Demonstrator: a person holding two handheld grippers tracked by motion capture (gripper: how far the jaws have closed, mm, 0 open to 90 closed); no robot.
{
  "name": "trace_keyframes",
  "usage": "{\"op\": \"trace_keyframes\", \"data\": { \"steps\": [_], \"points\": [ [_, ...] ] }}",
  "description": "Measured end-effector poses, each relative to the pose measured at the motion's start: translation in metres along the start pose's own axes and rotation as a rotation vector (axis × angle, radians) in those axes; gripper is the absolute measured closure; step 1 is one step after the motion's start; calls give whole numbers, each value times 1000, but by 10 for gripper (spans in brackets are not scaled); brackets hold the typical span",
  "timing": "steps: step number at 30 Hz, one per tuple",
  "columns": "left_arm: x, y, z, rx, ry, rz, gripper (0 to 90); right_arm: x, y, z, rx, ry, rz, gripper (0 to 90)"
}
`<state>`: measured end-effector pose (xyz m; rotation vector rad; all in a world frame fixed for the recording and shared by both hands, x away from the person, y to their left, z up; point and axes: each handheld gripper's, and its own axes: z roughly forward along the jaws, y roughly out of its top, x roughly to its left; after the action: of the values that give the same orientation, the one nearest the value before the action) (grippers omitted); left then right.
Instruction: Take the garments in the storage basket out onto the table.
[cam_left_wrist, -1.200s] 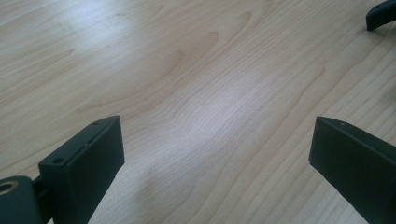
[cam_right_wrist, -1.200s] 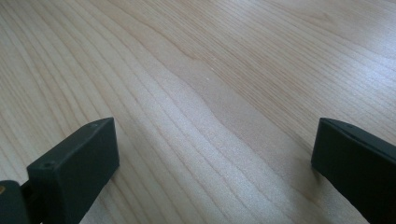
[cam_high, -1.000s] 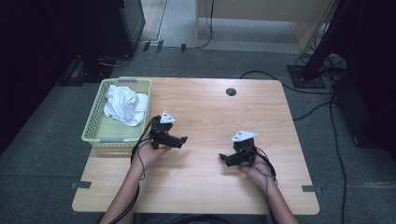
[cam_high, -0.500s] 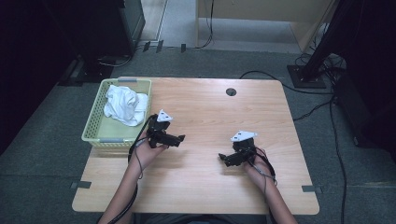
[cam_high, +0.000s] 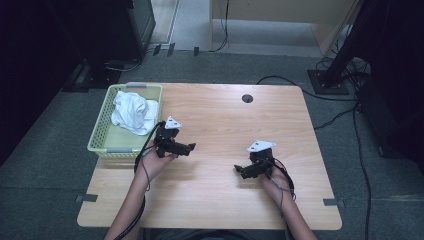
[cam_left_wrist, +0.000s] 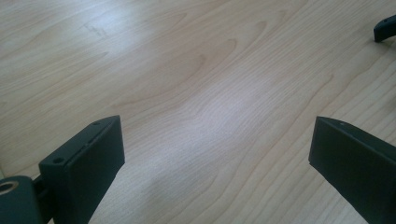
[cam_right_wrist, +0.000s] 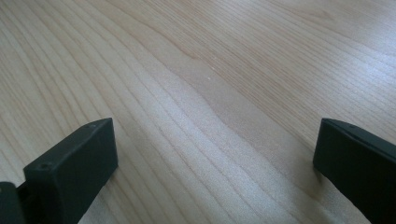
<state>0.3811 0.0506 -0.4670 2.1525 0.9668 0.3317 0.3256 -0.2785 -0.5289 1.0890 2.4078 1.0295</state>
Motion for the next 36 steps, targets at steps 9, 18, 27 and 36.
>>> {"op": "trace_keyframes", "data": {
  "steps": [9, 18, 27, 36],
  "points": [
    [3, -1, 1, -1, 10, -2, 39, 0, 0, 0, 0, 0, 0, 0],
    [8, 0, -5, -13, 22, -10, 39, 0, 0, 0, 0, 0, 0, 0],
    [11, 1, -10, -16, 31, -21, 39, 0, 0, 0, 0, 0, -1, 0],
    [15, 1, -14, -8, 36, -24, 39, 0, 0, 0, 0, 0, -1, 0]
  ]
}}
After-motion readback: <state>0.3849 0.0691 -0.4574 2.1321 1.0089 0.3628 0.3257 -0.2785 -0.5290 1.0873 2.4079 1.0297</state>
